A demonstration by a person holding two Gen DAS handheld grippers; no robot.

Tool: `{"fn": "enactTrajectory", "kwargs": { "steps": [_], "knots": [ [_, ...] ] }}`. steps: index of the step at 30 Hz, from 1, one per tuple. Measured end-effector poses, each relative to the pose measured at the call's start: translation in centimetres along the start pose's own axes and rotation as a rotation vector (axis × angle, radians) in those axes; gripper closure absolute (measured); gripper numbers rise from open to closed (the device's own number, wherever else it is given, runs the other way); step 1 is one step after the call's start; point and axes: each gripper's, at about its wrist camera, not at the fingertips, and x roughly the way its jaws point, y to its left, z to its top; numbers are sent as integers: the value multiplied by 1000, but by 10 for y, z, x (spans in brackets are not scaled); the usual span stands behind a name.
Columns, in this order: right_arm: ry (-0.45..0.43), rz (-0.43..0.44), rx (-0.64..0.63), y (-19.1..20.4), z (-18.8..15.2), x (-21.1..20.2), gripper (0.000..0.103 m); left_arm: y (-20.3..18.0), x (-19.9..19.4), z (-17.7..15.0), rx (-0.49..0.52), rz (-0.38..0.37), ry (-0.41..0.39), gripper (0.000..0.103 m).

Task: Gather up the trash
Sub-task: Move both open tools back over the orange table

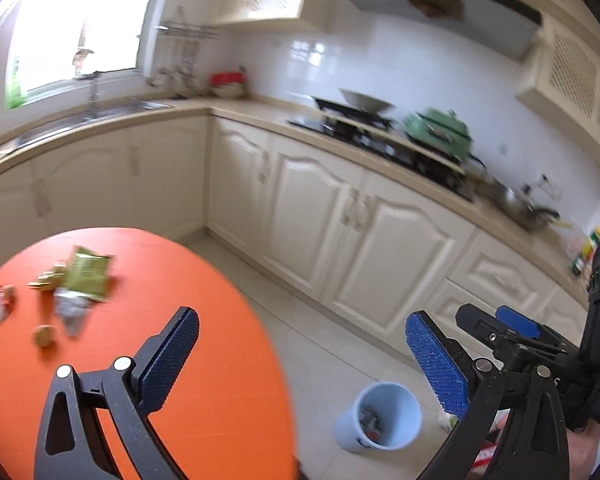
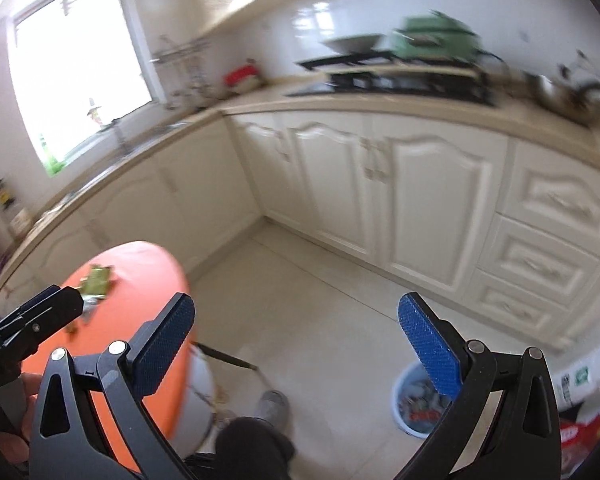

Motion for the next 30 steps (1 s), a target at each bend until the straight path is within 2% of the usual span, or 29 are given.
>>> {"fn": "enactTrajectory", "kwargs": {
  "steps": [8, 13, 17, 20, 24, 30],
  "knots": [
    [-8, 171, -156, 117, 8, 11, 0, 72, -97, -24, -102, 173, -98, 1],
    [11, 258, -256, 182, 2, 28, 0, 107, -144, -51, -177, 303, -126, 1],
    [45, 313, -344, 232, -8, 50, 0, 136, -163, -68, -229, 397, -119, 1],
    [81, 336, -377, 257, -15, 73, 0, 161, -171, -76, -282, 436, -116, 1],
    [133, 340, -406, 279, -22, 110, 0, 193, -162, -79, -323, 500, -71, 1],
    [212, 316, -421, 304, -27, 180, 0, 231, -112, -63, -354, 558, 29, 1]
  ]
}}
